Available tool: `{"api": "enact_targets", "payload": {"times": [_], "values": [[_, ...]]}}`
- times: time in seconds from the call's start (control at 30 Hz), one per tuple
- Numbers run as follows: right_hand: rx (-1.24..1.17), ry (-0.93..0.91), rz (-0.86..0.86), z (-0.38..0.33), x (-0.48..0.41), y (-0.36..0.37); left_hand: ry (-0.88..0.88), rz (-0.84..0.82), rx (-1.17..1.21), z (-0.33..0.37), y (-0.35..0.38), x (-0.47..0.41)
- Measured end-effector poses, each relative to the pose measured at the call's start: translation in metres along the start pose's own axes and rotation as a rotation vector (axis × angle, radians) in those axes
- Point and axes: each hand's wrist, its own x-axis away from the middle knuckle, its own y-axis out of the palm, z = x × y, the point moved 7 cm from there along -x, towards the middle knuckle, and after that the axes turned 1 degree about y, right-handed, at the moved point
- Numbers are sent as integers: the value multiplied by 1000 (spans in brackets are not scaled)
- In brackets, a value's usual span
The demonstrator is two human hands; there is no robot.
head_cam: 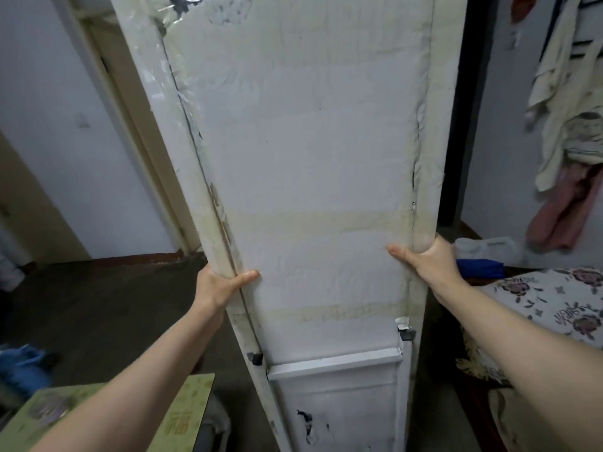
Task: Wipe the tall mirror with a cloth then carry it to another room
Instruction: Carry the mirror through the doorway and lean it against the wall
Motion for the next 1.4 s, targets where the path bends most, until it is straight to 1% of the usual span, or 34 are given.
{"api": "enact_targets", "payload": {"times": [0.1,0.23,0.47,0.53,0.57,0.63,0.8,1.0,1.17,1.3,1.33,1.4], "values": [[-13,-25,7,11,-54,13,21,8,11,-10,14,-50],[-29,-27,0,33,-130,35,-6,29,22,-25,37,-118],[-56,-16,-88,72,-279,77,-47,106,12,-54,87,-234],[-67,-4,-104,78,-310,90,-62,122,17,-59,95,-258],[-74,-1,-126,83,-339,100,-74,135,23,-66,101,-285],[-83,-9,-140,86,-357,113,-85,139,22,-72,104,-300],[-107,-22,-189,104,-440,161,-100,185,38,-97,113,-378],[-125,-23,-185,123,-536,217,-129,214,59,-124,118,-478],[-126,-12,-169,143,-613,250,-134,224,33,-137,135,-552],[-138,-20,-191,161,-677,277,-140,246,9,-147,153,-609],[-146,-26,-213,171,-710,287,-136,268,-1,-156,162,-638],[-155,-21,-225,182,-730,297,-147,266,-17,-158,165,-651]]}}
